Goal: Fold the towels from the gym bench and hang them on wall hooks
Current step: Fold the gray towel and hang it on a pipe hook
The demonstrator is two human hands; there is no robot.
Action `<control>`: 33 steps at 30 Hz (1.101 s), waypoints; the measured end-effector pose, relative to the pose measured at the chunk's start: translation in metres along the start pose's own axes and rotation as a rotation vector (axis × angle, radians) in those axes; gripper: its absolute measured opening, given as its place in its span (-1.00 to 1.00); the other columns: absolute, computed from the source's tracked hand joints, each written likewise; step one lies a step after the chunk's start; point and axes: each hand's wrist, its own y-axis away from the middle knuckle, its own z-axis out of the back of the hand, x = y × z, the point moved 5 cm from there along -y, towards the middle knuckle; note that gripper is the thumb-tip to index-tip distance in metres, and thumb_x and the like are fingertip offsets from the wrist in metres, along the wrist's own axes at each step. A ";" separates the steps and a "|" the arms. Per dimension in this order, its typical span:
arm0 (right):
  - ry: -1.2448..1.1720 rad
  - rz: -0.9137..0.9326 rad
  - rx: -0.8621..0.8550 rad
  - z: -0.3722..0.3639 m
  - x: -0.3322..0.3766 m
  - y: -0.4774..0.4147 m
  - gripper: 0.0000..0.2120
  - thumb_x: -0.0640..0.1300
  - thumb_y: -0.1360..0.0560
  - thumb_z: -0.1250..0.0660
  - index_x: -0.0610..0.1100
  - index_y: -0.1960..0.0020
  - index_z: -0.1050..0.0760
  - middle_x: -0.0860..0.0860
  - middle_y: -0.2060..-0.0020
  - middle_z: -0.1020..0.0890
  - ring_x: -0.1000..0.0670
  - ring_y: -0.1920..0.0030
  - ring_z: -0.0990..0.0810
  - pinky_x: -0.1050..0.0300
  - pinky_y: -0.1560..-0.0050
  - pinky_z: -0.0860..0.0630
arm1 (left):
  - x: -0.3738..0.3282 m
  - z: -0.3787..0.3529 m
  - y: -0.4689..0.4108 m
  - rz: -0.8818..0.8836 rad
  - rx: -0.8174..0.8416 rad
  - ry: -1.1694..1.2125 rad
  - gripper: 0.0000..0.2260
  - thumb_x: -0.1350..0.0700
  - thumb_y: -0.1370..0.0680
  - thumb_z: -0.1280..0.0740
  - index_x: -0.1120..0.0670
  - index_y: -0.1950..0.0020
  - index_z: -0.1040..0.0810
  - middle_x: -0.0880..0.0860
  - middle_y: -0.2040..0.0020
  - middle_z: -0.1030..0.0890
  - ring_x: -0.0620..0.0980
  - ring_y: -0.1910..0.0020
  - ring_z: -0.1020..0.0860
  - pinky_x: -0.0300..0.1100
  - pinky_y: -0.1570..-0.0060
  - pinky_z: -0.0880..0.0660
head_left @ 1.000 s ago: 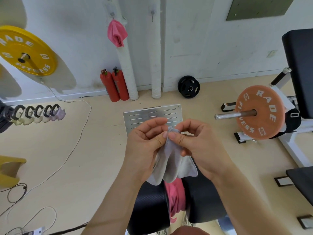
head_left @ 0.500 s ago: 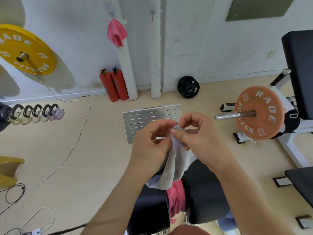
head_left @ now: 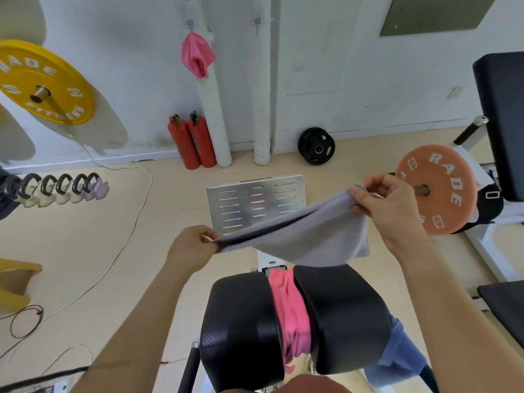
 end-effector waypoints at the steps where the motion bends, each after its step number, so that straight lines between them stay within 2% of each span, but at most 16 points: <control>1: 0.020 -0.011 0.026 0.001 -0.004 -0.005 -0.83 -0.27 -0.44 -0.45 -0.09 0.22 -0.49 -0.05 0.28 -0.57 -0.03 0.17 -0.57 0.01 0.01 -0.58 | -0.001 0.006 -0.003 0.020 -0.033 0.059 -0.89 0.22 -0.41 -0.33 0.01 0.24 -0.57 0.02 0.33 -0.59 0.02 0.40 -0.50 -0.22 0.34 -0.41; 4: 0.014 -0.073 0.134 -0.004 -0.012 -0.018 -0.86 -0.29 -0.46 -0.42 -0.12 0.19 -0.50 -0.08 0.26 -0.57 -0.06 0.13 -0.54 -0.07 -0.07 -0.56 | -0.010 0.018 -0.013 0.120 -0.068 0.405 -0.84 0.32 -0.47 -0.24 0.10 0.23 -0.52 0.10 0.34 -0.54 -0.02 0.49 -0.47 -0.28 0.47 -0.46; 7: 0.215 -0.055 0.214 -0.003 -0.012 -0.032 -0.92 -0.26 -0.45 -0.44 -0.11 0.10 -0.60 -0.16 0.17 -0.62 -0.04 0.12 -0.56 0.02 -0.05 -0.57 | -0.023 0.029 -0.021 0.154 -0.022 0.586 -0.81 0.37 -0.48 -0.26 0.10 0.23 -0.51 0.09 0.35 -0.50 -0.08 0.50 -0.44 -0.38 0.55 -0.42; 11: 0.715 0.103 0.335 -0.004 -0.003 -0.049 -0.96 -0.17 -0.43 -0.47 -0.11 0.13 -0.63 -0.10 0.17 -0.67 -0.03 0.11 -0.58 0.15 0.09 -0.43 | -0.037 0.045 -0.032 0.106 -0.001 0.509 -0.79 0.38 -0.45 -0.27 0.09 0.26 -0.51 0.09 0.39 -0.48 -0.16 0.62 -0.40 -0.40 0.59 -0.37; 15: 1.121 0.306 0.397 -0.018 0.002 -0.056 -0.93 -0.12 -0.49 -0.38 -0.11 0.05 -0.58 -0.03 0.07 -0.62 -0.08 0.00 -0.55 0.06 0.04 -0.44 | -0.051 0.054 -0.040 0.057 -0.043 0.433 -0.80 0.39 -0.42 -0.29 0.10 0.27 -0.53 0.10 0.41 -0.48 -0.13 0.59 -0.40 -0.39 0.57 -0.39; 19: 1.092 0.503 0.233 -0.016 0.020 -0.056 -0.96 -0.22 -0.52 -0.31 -0.18 0.06 -0.53 -0.08 0.09 -0.56 -0.14 0.07 -0.52 0.06 0.16 -0.36 | -0.073 0.070 -0.038 -0.111 -0.207 0.446 -0.77 0.38 -0.38 -0.32 0.05 0.32 -0.55 0.07 0.37 -0.54 -0.03 0.46 -0.43 -0.27 0.44 -0.41; 21: 1.004 0.612 0.139 -0.007 0.027 -0.045 -0.99 -0.29 -0.48 -0.33 -0.22 0.11 -0.51 -0.10 0.15 -0.54 -0.17 0.19 -0.52 0.04 0.24 -0.38 | -0.078 0.077 -0.022 -0.249 -0.290 0.266 -0.81 0.29 -0.35 -0.32 -0.01 0.28 -0.60 -0.05 0.30 -0.59 -0.02 0.37 -0.49 -0.21 0.32 -0.42; 23: 0.923 0.616 0.115 0.008 0.020 -0.025 -0.96 -0.32 -0.46 -0.35 -0.22 0.13 -0.52 -0.07 0.22 -0.53 -0.12 0.27 -0.50 -0.03 0.26 -0.46 | -0.075 0.078 0.003 -0.336 -0.338 0.052 -0.80 0.22 -0.38 -0.32 -0.08 0.18 -0.61 -0.15 0.21 -0.59 -0.07 0.28 -0.54 -0.19 0.23 -0.42; 25: 0.879 0.512 0.162 0.023 -0.005 0.002 -0.96 -0.29 -0.47 -0.34 -0.18 0.12 -0.50 -0.02 0.27 -0.52 -0.07 0.31 -0.51 -0.05 0.26 -0.49 | -0.061 0.064 0.027 -0.363 -0.323 -0.111 -0.81 0.17 -0.43 -0.31 -0.11 0.07 -0.59 -0.14 0.17 -0.59 -0.05 0.24 -0.56 -0.14 0.14 -0.45; 27: 0.865 0.281 0.267 0.034 -0.046 0.033 -0.91 -0.19 -0.52 -0.32 -0.08 0.15 -0.44 -0.01 0.33 -0.55 -0.07 0.38 -0.58 -0.05 0.29 -0.52 | -0.030 0.034 0.043 -0.293 -0.179 -0.186 -0.77 0.14 -0.48 -0.27 -0.19 0.01 -0.54 -0.09 0.26 -0.61 -0.01 0.29 -0.59 -0.15 0.18 -0.49; 29: 0.759 -0.069 0.363 0.043 -0.096 0.065 -0.88 -0.14 -0.55 -0.30 -0.03 0.16 -0.42 -0.03 0.43 -0.57 -0.05 0.47 -0.62 0.03 0.36 -0.55 | 0.013 -0.008 0.054 -0.121 0.045 -0.050 -0.69 0.20 -0.49 -0.23 -0.21 -0.02 -0.56 0.00 0.40 -0.63 -0.03 0.43 -0.59 -0.20 0.33 -0.50; 30: 0.641 -0.253 0.378 0.046 -0.120 0.082 -0.90 -0.15 -0.55 -0.30 -0.07 0.14 -0.45 -0.06 0.46 -0.58 -0.07 0.48 -0.63 0.07 0.41 -0.54 | 0.035 -0.029 0.062 -0.025 0.125 0.066 -0.66 0.26 -0.49 -0.21 -0.15 -0.04 -0.59 0.05 0.43 -0.63 -0.02 0.48 -0.58 -0.22 0.38 -0.51; 33: 0.336 -0.614 0.289 0.050 -0.168 0.123 -0.92 -0.28 -0.53 -0.34 -0.31 0.07 -0.48 -0.17 0.44 -0.59 -0.13 0.49 -0.58 0.15 0.46 -0.50 | 0.086 -0.072 0.086 0.198 0.218 0.314 -0.70 0.36 -0.51 -0.18 0.11 -0.04 -0.65 0.14 0.41 -0.64 0.04 0.44 -0.59 -0.21 0.37 -0.57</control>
